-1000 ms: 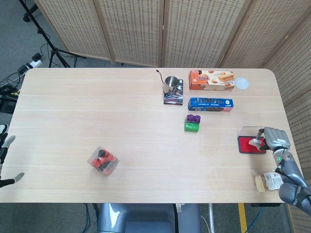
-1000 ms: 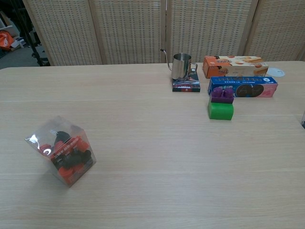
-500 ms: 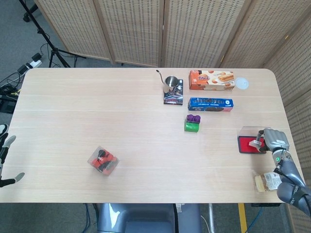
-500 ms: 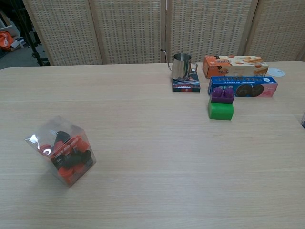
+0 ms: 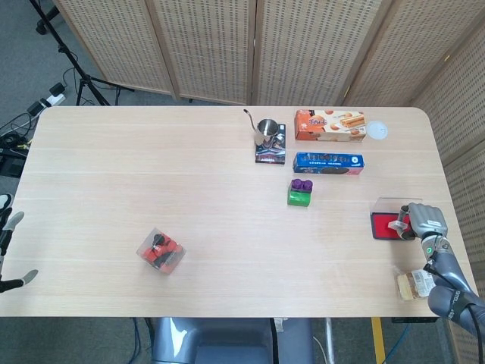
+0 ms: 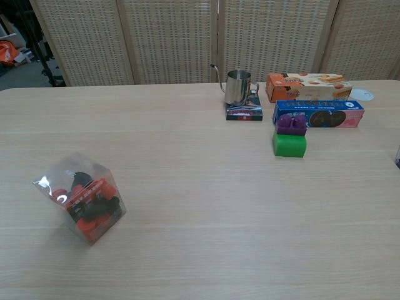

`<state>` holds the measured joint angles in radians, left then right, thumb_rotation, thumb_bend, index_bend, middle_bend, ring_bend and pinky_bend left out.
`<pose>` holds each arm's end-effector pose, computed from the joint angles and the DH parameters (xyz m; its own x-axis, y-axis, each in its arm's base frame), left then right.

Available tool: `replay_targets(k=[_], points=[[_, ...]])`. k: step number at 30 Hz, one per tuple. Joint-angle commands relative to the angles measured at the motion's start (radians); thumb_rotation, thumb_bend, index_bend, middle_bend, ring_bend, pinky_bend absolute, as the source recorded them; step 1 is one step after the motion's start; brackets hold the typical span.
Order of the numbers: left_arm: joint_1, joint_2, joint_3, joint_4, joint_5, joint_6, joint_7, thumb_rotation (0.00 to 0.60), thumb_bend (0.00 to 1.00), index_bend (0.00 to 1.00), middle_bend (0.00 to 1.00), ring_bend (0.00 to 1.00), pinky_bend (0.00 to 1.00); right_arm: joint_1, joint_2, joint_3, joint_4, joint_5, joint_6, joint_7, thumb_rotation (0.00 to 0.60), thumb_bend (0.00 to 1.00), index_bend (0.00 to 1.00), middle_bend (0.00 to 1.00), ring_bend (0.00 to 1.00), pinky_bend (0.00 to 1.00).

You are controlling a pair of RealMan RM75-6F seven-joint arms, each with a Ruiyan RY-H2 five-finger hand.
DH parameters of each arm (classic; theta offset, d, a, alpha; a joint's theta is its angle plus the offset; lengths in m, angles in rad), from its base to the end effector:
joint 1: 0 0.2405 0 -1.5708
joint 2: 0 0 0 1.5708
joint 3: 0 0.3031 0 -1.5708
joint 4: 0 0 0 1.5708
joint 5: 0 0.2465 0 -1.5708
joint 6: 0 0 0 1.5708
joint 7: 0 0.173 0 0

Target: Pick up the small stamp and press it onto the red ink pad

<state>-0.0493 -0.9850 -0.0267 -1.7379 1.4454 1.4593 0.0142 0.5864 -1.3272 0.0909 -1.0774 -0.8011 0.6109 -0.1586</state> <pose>-0.3685 0.1960 0.1779 0.4094 0.0659 0.9100 0.9074 0.0748 -0.4136 -0.4486 -0.4169 0.0801 0.3968 -0.4847 0.7795 -0.8039 0.2264 0.5500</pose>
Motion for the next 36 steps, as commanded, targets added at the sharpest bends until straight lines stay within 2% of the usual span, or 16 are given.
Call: replay_targets(k=[1,10,15,17,19,25,31,36], points=[[0.000,0.001,0.001,0.000,0.001,0.000,-0.001,0.600,0.00,0.00,0.00,0.00,0.00,0.000,0.000,0.001,-0.001,0.003,0.001,-0.002,0.600,0.52,0.55,1.00,1.00,1.00],[0.000,0.001,0.001,0.001,0.003,0.000,-0.004,0.600,0.00,0.00,0.00,0.00,0.00,-0.002,0.007,0.007,-0.007,0.003,0.006,0.002,0.600,0.52,0.55,1.00,1.00,1.00],[0.001,0.003,0.001,0.001,0.004,0.002,-0.007,0.600,0.00,0.00,0.00,0.00,0.00,-0.005,0.042,0.017,-0.052,-0.008,0.024,0.010,0.600,0.52,0.55,1.00,1.00,1.00],[0.002,0.004,0.002,0.001,0.006,0.003,-0.011,0.600,0.00,0.00,0.00,0.00,0.00,-0.011,0.073,0.025,-0.097,-0.020,0.044,0.016,0.600,0.52,0.55,1.00,1.00,1.00],[0.001,0.006,0.003,0.002,0.008,0.002,-0.015,0.600,0.00,0.00,0.00,0.00,0.00,-0.025,0.129,0.046,-0.192,-0.057,0.110,0.032,0.600,0.52,0.55,1.00,1.00,1.00],[0.001,0.009,0.005,0.003,0.014,0.001,-0.024,0.600,0.00,0.00,0.00,0.00,0.00,-0.061,0.226,0.046,-0.396,-0.142,0.217,0.020,0.600,0.54,0.55,1.00,1.00,1.00],[0.001,0.011,0.007,0.004,0.018,0.000,-0.028,0.600,0.00,0.00,0.00,0.00,0.00,-0.079,0.240,0.019,-0.500,-0.202,0.283,-0.031,0.600,0.54,0.55,1.00,1.00,1.00],[0.002,0.013,0.012,0.004,0.028,0.002,-0.032,0.600,0.00,0.00,0.00,0.00,0.00,-0.094,0.196,-0.032,-0.553,-0.256,0.326,-0.115,0.600,0.54,0.55,1.00,1.00,1.00]])
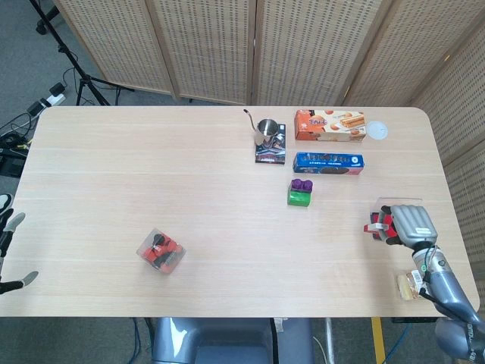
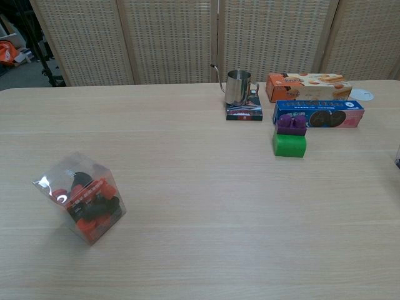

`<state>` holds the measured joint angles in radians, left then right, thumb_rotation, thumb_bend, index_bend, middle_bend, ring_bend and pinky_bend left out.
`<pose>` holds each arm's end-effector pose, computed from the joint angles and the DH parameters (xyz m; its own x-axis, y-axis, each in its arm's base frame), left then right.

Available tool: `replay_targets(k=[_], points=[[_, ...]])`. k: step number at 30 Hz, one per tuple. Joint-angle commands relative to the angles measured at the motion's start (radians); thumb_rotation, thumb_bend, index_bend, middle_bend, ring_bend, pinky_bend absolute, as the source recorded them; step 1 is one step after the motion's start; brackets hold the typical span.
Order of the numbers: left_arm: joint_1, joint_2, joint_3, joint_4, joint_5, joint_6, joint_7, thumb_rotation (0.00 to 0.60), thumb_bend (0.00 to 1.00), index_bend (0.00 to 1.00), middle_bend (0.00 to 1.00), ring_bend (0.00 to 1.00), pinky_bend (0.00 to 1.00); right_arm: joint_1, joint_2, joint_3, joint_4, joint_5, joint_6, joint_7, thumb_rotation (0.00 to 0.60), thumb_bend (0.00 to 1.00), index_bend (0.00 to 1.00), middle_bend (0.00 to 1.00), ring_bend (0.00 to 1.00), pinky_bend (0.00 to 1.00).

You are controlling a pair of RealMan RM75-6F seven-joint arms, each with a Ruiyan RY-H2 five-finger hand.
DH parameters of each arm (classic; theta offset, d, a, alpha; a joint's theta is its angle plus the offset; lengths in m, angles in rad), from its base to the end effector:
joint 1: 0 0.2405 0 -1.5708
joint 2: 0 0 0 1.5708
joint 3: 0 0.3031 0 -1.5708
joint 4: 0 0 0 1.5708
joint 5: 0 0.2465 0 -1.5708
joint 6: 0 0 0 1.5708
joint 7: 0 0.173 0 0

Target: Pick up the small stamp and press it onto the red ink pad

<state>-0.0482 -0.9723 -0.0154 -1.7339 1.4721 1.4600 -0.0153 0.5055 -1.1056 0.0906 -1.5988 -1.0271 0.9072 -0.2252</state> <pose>-0.3674 0.1931 0.1798 0.4004 0.0743 0.9133 0.9129 0.0536 -0.4045 -0.3472 -0.3616 0.0972 0.4809 -0.3712 0.7943 -0.8594 -0.0201 0.5109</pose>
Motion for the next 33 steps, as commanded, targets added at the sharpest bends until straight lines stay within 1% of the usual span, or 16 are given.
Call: replay_targets(k=[1,10,17,19,25,33], points=[[0.001,0.001,0.001,0.001,0.003,0.003,-0.005,0.600,0.00,0.00,0.00,0.00,0.00,-0.016,-0.036,-0.040,-0.038,-0.034,0.036,-0.059,0.600,0.54,0.55,1.00,1.00,1.00],[0.003,0.001,0.005,0.002,0.011,0.005,-0.005,0.600,0.00,0.00,0.00,0.00,0.00,-0.037,-0.097,-0.070,-0.038,-0.058,0.071,-0.099,0.600,0.54,0.55,1.00,1.00,1.00],[0.001,-0.001,0.007,0.002,0.012,0.001,0.001,0.600,0.00,0.00,0.00,0.00,0.00,-0.039,-0.102,-0.073,-0.020,-0.042,0.067,-0.111,0.600,0.53,0.55,1.00,1.00,1.00],[0.001,-0.002,0.007,0.001,0.011,0.001,0.006,0.600,0.00,0.00,0.00,0.00,0.00,-0.041,-0.110,-0.074,-0.010,-0.046,0.064,-0.105,0.600,0.52,0.55,1.00,1.00,1.00],[0.001,-0.005,0.007,-0.001,0.009,0.000,0.013,0.600,0.00,0.00,0.00,0.00,0.00,-0.047,-0.135,-0.079,0.017,-0.063,0.062,-0.089,0.600,0.52,0.55,1.00,1.00,1.00],[0.002,-0.005,0.005,-0.002,0.005,0.004,0.012,0.600,0.00,0.00,0.00,0.00,0.00,-0.044,-0.142,-0.082,0.026,-0.069,0.047,-0.090,0.600,0.51,0.55,1.00,1.00,1.00]])
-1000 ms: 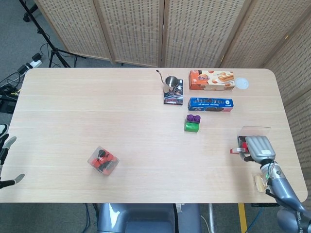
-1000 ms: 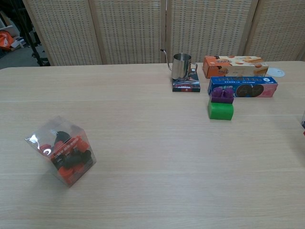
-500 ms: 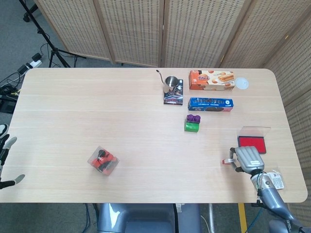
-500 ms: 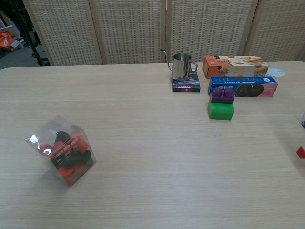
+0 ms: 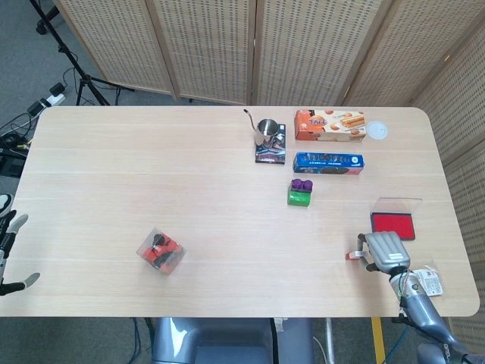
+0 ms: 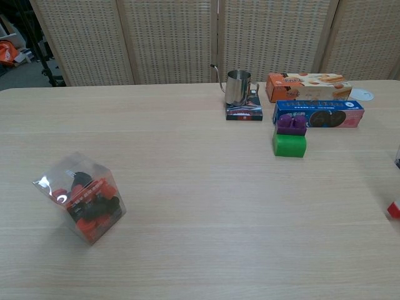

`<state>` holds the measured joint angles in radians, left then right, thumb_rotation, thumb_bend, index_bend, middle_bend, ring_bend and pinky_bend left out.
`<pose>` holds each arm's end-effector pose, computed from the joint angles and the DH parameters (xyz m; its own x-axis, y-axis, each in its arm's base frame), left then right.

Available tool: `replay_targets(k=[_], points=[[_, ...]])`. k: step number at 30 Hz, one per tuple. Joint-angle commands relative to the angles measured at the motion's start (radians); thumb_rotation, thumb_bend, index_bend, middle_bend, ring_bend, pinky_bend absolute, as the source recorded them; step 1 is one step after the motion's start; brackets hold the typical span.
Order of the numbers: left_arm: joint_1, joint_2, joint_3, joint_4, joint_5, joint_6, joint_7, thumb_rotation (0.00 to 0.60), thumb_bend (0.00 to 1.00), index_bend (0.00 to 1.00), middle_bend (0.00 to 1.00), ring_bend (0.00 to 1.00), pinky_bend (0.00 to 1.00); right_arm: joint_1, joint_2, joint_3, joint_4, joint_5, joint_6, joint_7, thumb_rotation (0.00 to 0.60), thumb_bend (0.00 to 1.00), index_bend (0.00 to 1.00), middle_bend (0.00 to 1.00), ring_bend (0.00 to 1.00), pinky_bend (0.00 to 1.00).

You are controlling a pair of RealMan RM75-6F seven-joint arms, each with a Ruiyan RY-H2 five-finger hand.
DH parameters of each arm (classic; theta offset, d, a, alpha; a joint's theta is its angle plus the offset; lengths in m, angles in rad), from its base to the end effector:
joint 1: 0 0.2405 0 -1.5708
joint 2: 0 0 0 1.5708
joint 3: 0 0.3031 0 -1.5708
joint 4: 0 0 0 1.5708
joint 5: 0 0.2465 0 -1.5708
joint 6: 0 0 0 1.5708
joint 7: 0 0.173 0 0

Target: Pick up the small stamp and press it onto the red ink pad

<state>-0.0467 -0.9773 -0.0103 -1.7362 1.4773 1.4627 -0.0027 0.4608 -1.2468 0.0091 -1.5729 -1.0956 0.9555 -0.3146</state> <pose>-0.3664 0.1913 0.1769 0.4058 0.0782 0.9106 0.9107 0.0495 -0.4101 -0.3528 -0.3189 0.0300 0.5189 -0.4374 0.7344 -0.8409 -0.1065 0.5307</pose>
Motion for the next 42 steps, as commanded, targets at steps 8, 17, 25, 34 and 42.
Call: replay_targets(k=[8,17,25,34,42], points=[[-0.001,0.000,0.001,0.000,0.001,-0.002,0.003,0.600,0.00,0.00,0.00,0.00,0.00,0.000,-0.003,0.000,0.005,-0.002,-0.010,0.008,0.600,0.44,0.55,1.00,1.00,1.00],[-0.004,-0.001,0.003,-0.003,0.001,-0.009,0.010,0.600,0.00,0.00,0.00,0.00,0.00,-0.003,-0.010,0.000,0.016,-0.005,-0.012,0.011,0.600,0.41,0.54,1.00,1.00,1.00],[-0.008,0.001,0.006,-0.007,0.001,-0.018,0.012,0.600,0.00,0.00,0.00,0.00,0.00,-0.004,-0.016,0.000,0.016,0.000,-0.012,0.004,0.600,0.40,0.51,1.00,1.00,1.00],[-0.011,0.004,0.009,-0.009,0.003,-0.027,0.012,0.600,0.00,0.00,0.00,0.00,0.00,-0.005,-0.021,0.001,0.021,0.006,-0.014,0.002,0.600,0.34,0.45,1.00,1.00,1.00],[-0.011,0.005,0.009,-0.012,0.001,-0.026,0.012,0.600,0.00,0.00,0.00,0.00,0.00,-0.005,-0.021,0.002,0.020,0.008,-0.014,-0.004,0.600,0.34,0.40,1.00,1.00,1.00]])
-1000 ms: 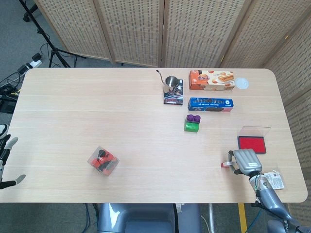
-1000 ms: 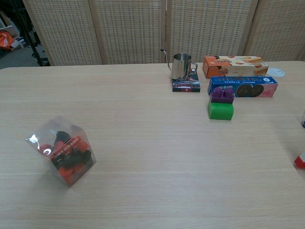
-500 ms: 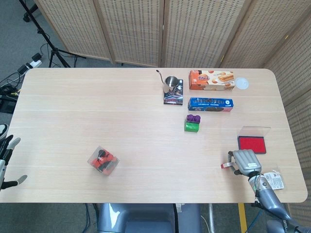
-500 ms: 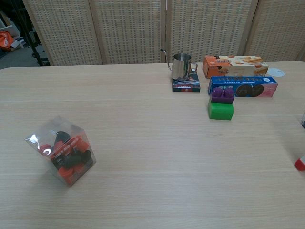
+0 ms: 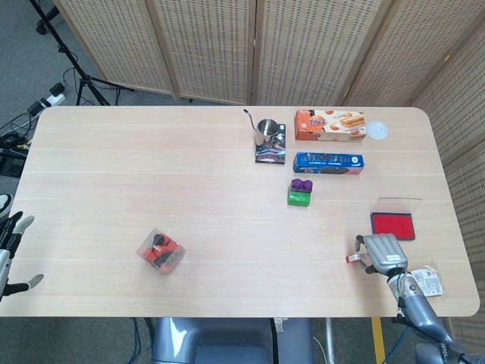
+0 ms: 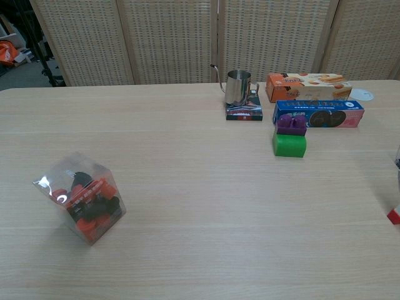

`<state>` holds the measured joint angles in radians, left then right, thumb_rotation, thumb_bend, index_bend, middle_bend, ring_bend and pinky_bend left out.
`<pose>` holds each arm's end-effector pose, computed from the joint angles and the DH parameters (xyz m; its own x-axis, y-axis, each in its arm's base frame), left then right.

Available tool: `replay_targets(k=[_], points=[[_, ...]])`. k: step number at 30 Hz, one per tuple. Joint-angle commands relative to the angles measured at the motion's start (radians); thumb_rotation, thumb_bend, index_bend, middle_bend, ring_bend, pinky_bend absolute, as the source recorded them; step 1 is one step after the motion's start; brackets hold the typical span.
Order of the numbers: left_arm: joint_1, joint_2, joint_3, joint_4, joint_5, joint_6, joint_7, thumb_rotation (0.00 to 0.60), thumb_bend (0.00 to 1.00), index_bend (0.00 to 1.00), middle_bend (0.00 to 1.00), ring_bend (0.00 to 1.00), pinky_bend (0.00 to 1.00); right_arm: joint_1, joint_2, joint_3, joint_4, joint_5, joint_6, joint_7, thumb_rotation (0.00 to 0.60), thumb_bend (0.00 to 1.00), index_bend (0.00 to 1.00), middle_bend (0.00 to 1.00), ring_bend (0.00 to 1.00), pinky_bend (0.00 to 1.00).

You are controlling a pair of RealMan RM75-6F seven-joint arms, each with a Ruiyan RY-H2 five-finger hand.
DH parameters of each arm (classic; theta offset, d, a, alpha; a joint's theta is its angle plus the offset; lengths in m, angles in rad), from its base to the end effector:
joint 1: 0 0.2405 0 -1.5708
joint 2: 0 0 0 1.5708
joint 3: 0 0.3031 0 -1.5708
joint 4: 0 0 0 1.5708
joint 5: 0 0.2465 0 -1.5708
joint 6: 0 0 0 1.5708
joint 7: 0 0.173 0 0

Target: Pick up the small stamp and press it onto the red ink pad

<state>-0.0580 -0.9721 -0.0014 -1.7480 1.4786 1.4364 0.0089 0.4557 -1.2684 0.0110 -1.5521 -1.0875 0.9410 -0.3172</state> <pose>-0.3644 0.1925 0.1719 0.4094 0.1093 0.9058 0.9089 0.0380 -0.4154 -0.3574 -0.3173 0.0220 0.5113 -0.4532 0.7302 -0.8430 -0.0993 0.5287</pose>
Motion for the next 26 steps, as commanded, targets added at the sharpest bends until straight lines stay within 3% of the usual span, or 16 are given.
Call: replay_targets(k=[1,7,13,15,17,18,19,22,24,26], points=[[0.000,0.000,0.000,0.000,0.000,0.001,0.000,0.600,0.00,0.00,0.00,0.00,0.00,0.000,0.002,0.000,-0.004,0.000,0.001,-0.002,0.600,0.34,0.37,1.00,1.00,1.00],[0.001,0.003,0.000,-0.001,0.001,0.003,-0.006,0.600,0.00,0.00,0.00,0.00,0.00,-0.005,0.027,-0.004,-0.045,-0.009,0.011,-0.006,0.600,0.34,0.24,1.00,1.00,1.00],[0.006,0.011,0.002,0.002,0.011,0.015,-0.030,0.600,0.00,0.00,0.00,0.00,0.00,-0.035,0.126,-0.008,-0.196,-0.075,0.092,-0.003,0.600,0.34,0.21,0.99,1.00,1.00],[0.008,0.014,0.003,0.003,0.017,0.020,-0.040,0.600,0.00,0.00,0.00,0.00,0.00,-0.050,0.159,-0.010,-0.242,-0.110,0.124,0.011,0.600,0.30,0.20,0.92,0.96,1.00],[0.012,0.018,0.004,0.005,0.023,0.027,-0.051,0.600,0.00,0.00,0.00,0.00,0.00,-0.076,0.191,-0.013,-0.284,-0.177,0.180,0.053,0.600,0.23,0.18,0.77,0.82,0.94],[0.013,0.020,0.004,0.006,0.026,0.031,-0.057,0.600,0.00,0.00,0.00,0.00,0.00,-0.091,0.203,-0.016,-0.296,-0.213,0.208,0.078,0.600,0.16,0.17,0.64,0.67,0.85],[0.015,0.022,0.005,0.007,0.031,0.035,-0.063,0.600,0.00,0.00,0.00,0.00,0.00,-0.110,0.218,-0.021,-0.307,-0.262,0.245,0.116,0.600,0.09,0.15,0.49,0.50,0.72],[0.021,0.027,0.012,0.014,0.054,0.049,-0.086,0.600,0.00,0.00,0.00,0.00,0.00,-0.208,0.228,-0.036,-0.283,-0.442,0.465,0.218,0.600,0.00,0.07,0.11,0.09,0.35],[0.023,0.030,0.016,0.019,0.066,0.055,-0.099,0.600,0.00,0.00,0.00,0.00,0.00,-0.237,0.213,-0.033,-0.252,-0.482,0.531,0.242,0.600,0.00,0.01,0.01,0.00,0.19],[0.026,0.028,0.017,0.026,0.077,0.067,-0.105,0.600,0.00,0.00,0.00,0.00,0.00,-0.263,0.191,-0.023,-0.222,-0.507,0.593,0.249,0.600,0.00,0.00,0.00,0.00,0.10]])
